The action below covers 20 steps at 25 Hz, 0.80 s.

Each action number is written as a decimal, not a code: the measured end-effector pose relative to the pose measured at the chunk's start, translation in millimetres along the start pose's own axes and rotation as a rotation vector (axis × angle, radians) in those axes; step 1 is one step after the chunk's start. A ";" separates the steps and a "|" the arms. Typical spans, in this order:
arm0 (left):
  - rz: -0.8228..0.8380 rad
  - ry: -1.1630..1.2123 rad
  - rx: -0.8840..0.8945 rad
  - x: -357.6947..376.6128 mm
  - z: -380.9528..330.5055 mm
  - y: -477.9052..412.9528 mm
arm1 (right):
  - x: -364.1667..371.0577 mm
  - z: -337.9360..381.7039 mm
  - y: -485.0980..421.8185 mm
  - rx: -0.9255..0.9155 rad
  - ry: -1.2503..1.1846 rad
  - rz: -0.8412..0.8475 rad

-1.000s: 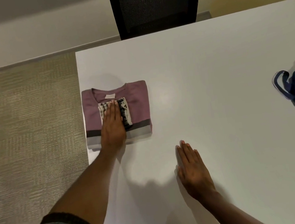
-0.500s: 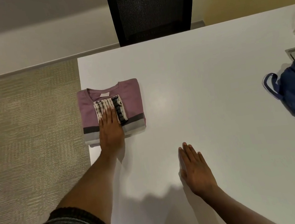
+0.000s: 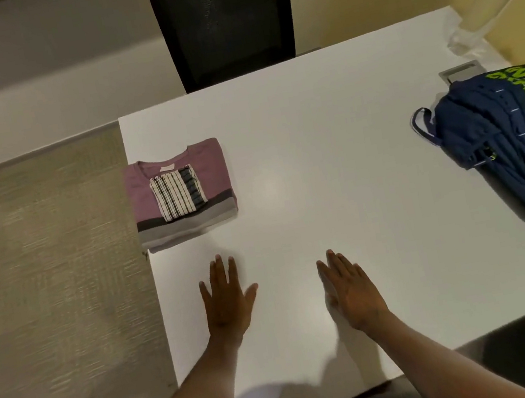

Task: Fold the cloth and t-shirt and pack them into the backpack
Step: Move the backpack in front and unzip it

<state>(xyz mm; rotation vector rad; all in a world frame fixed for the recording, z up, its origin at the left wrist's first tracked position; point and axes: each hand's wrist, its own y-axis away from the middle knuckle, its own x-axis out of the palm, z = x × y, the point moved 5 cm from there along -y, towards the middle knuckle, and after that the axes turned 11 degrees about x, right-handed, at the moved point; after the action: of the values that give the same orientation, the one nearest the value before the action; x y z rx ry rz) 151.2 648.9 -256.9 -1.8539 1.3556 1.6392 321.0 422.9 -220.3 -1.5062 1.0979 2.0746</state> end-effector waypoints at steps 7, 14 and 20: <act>0.085 0.128 -0.207 28.8 -97.0 10.6 | -25.5 -113.9 17.7 0.253 -0.047 -0.009; 0.097 0.251 -0.131 31.4 -253.4 -56.1 | -89.8 -290.2 -12.8 0.421 -0.085 -0.193; 0.072 0.442 0.103 12.5 -413.7 -134.3 | -166.7 -417.5 -53.3 0.486 -0.116 -0.344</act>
<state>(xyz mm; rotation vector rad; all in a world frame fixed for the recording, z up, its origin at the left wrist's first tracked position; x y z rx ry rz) 502.3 399.9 -192.8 -2.2115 1.6586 1.2014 687.3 167.9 -144.1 -1.2154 1.1046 1.5062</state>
